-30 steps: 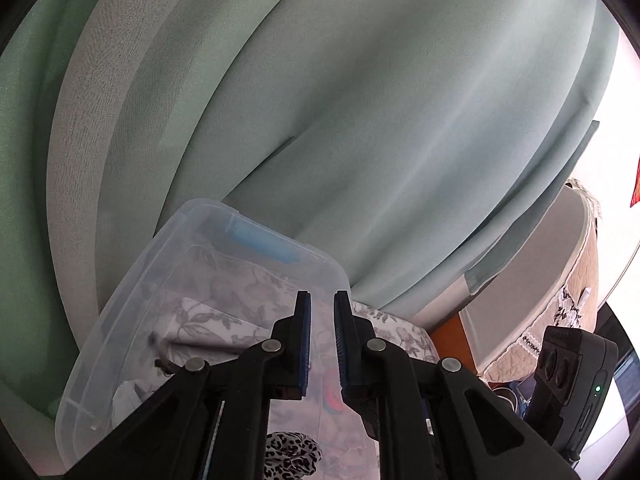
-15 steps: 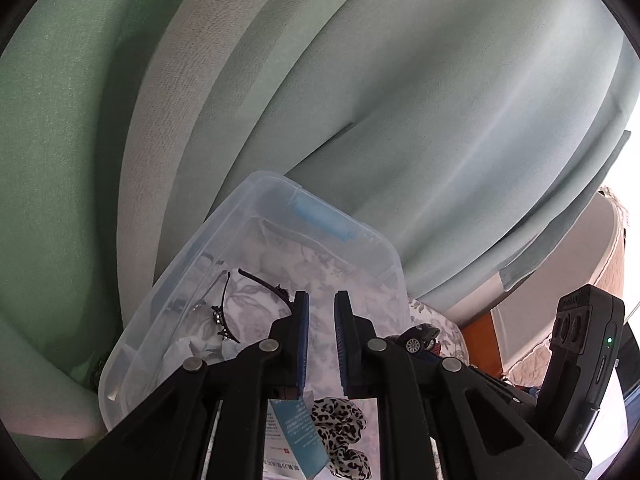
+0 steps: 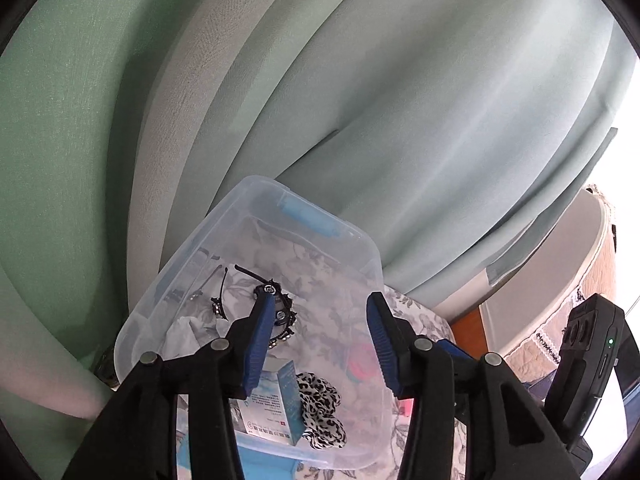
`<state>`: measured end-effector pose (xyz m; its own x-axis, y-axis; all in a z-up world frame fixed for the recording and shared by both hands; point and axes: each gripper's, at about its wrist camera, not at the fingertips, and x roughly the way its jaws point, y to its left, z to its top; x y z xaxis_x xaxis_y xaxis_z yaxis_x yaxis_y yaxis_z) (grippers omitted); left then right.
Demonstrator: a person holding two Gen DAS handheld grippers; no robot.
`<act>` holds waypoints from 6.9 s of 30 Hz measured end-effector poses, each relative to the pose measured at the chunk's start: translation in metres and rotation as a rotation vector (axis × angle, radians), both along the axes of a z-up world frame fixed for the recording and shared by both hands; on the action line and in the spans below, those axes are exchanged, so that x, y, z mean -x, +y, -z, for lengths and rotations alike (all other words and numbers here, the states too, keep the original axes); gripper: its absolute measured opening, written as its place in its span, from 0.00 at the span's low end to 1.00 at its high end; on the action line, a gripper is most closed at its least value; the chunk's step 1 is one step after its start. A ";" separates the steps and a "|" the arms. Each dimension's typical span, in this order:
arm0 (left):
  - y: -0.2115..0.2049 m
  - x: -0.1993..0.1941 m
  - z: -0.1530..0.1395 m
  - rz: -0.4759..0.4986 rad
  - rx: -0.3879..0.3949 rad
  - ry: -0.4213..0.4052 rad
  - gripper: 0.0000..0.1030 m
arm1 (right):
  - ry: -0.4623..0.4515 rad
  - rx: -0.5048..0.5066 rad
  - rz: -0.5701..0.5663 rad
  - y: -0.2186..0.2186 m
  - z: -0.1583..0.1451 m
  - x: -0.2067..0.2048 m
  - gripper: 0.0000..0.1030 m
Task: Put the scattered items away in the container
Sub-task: 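Open both tools to drop the headband and toy car into the box, then move both open tools back toward the pipe-cleaner loop and pink roller, then grasp the rainbow pipe-cleaner loop with the left tool while the right tool grasps the pink roller, then lift and carry the pipe-cleaner loop and pink roller over the box with both tools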
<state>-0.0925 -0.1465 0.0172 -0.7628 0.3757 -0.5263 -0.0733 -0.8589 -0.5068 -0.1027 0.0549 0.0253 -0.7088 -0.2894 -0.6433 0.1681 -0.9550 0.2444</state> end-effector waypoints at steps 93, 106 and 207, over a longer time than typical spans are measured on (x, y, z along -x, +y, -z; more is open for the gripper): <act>0.223 0.031 0.180 0.231 0.386 -0.422 0.44 | -0.244 0.035 0.267 0.208 0.180 0.006 0.99; 0.219 0.033 0.183 0.202 0.386 -0.417 0.25 | -0.270 -0.079 0.308 0.199 0.187 0.035 0.58; -0.001 -0.078 -0.032 -0.135 0.107 0.105 0.10 | 0.169 -0.119 0.006 -0.004 -0.044 -0.088 0.28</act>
